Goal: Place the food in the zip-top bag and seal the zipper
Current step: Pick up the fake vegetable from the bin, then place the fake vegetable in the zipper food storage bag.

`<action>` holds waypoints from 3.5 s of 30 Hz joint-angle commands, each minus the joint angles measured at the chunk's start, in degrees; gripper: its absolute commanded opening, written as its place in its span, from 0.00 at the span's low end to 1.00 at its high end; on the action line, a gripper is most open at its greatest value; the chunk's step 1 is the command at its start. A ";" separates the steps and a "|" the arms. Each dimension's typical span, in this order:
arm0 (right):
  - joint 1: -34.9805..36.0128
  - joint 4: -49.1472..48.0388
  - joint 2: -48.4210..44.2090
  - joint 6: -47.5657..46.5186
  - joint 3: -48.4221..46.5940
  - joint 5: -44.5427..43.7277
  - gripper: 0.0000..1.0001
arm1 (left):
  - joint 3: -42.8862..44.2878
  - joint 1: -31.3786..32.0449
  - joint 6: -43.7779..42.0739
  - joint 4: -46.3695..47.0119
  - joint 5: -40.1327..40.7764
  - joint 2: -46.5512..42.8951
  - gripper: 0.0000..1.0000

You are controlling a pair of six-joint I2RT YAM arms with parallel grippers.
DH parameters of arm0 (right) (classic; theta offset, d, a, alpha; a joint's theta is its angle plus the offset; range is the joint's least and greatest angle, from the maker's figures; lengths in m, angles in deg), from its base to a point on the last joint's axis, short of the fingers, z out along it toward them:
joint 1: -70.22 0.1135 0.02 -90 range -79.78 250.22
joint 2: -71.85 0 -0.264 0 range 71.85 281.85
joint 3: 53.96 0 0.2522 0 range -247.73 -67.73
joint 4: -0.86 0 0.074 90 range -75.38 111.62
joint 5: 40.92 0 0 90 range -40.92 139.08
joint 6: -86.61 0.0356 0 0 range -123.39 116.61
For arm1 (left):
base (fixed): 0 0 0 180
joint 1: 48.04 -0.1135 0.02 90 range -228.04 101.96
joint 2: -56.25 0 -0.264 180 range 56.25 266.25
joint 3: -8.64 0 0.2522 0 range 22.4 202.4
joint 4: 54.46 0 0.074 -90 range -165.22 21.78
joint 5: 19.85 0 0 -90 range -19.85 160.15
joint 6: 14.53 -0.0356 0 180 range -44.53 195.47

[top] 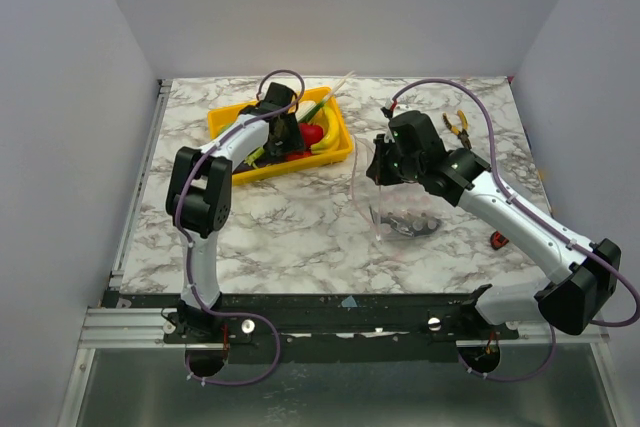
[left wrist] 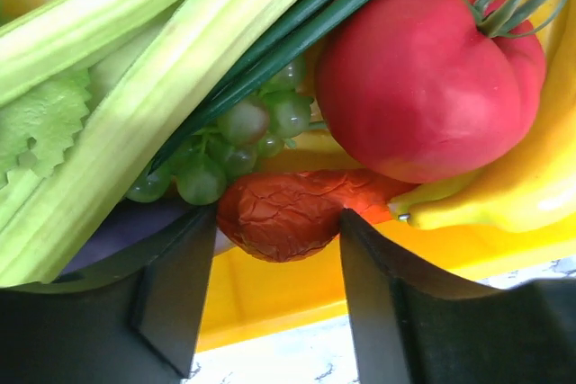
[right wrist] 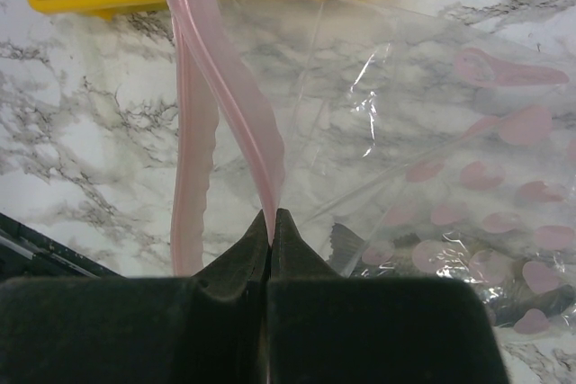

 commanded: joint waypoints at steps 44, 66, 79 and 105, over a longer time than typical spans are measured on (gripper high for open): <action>-0.30 -1.71 -0.12 9.68 -4.00 -7.38 0.01 | -25.38 17.88 -16.60 11.07 15.77 -59.43 0.00; -0.26 -4.20 -0.31 19.37 -5.49 -4.36 0.01 | -6.73 42.52 -26.32 -2.07 51.11 -38.75 0.00; -0.25 -11.37 -4.60 27.60 -0.46 -4.30 0.01 | 4.48 44.27 -15.64 -11.89 41.11 -28.19 0.00; -0.24 -10.94 -7.85 25.89 2.66 -7.23 0.01 | -13.32 35.16 -13.33 4.75 7.30 -44.28 0.74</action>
